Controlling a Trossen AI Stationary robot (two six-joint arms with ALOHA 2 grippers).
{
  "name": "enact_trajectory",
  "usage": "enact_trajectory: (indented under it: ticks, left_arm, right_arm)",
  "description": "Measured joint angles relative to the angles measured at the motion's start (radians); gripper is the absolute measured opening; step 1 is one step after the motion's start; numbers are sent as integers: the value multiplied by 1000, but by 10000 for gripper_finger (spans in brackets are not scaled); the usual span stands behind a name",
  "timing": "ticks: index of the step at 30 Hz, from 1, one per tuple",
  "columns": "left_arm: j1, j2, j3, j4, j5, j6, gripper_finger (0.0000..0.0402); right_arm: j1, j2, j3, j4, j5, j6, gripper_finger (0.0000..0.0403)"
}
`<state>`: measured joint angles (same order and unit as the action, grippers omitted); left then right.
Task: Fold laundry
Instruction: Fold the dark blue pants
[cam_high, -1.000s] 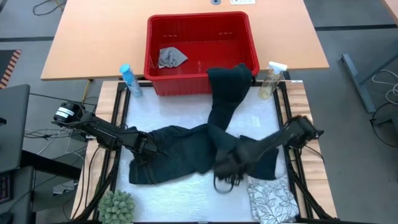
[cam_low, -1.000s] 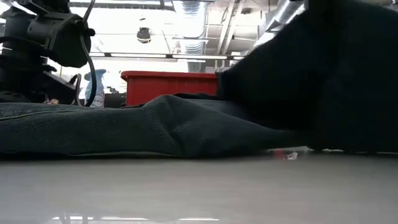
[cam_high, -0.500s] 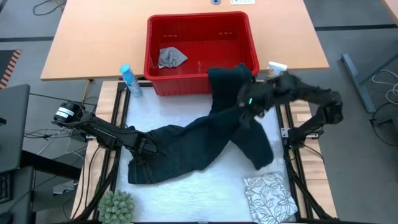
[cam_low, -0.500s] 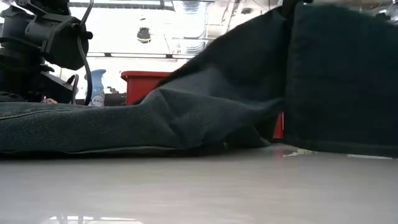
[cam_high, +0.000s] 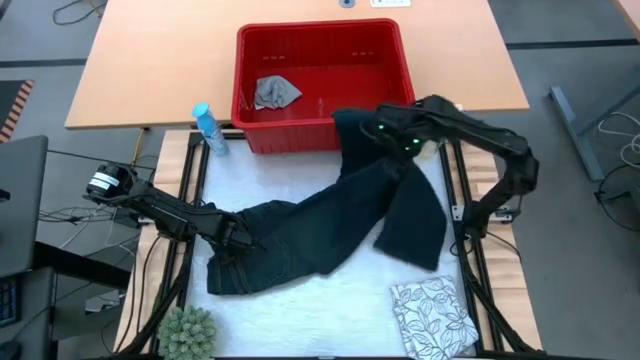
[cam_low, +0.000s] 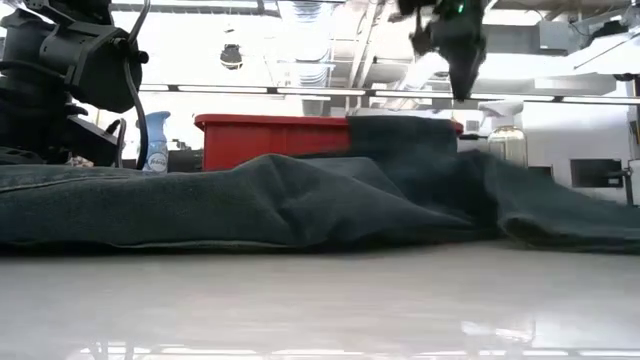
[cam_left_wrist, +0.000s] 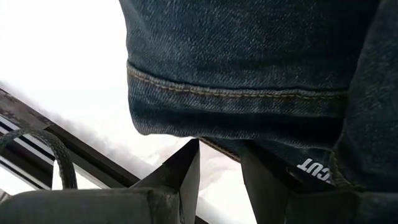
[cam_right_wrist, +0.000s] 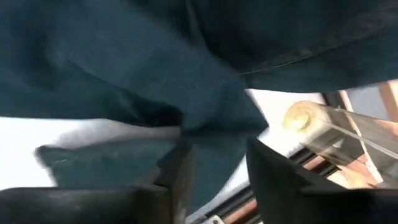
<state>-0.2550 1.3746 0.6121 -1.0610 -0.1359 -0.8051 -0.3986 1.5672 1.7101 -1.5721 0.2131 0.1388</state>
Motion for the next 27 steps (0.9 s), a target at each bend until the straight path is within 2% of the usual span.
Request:
enact_trajectory:
  ticks: [3, 5, 7, 12, 18, 22, 27]
  left_arm:
    - [0, 0, 0, 0, 8, -11, 106]
    - [0, 0, 0, 1, 18, -18, 106]
    - [0, 0, 0, 1, 28, -27, 106]
    - [0, 0, 0, 1, 48, -44, 106]
    - [0, 0, 0, 1, 62, -55, 106]
    - [0, 0, 0, 1, 62, -35, 106]
    - [0, 0, 0, 1, 62, -25, 106]
  right_arm:
    - [-26, 45, -32, 3, 37, -37, 205]
    - [-29, 60, -34, 2, 91, 5, 216]
    - [-18, 49, -34, 3, 95, 80, 221]
    - [131, -42, -34, 1, 70, 442, 222]
    - [355, -55, -127, 38, 203, 876, 222]
    - [425, -35, -258, 82, 198, 1018, 223]
    - [438, -30, -404, 222, 78, 1091, 225]
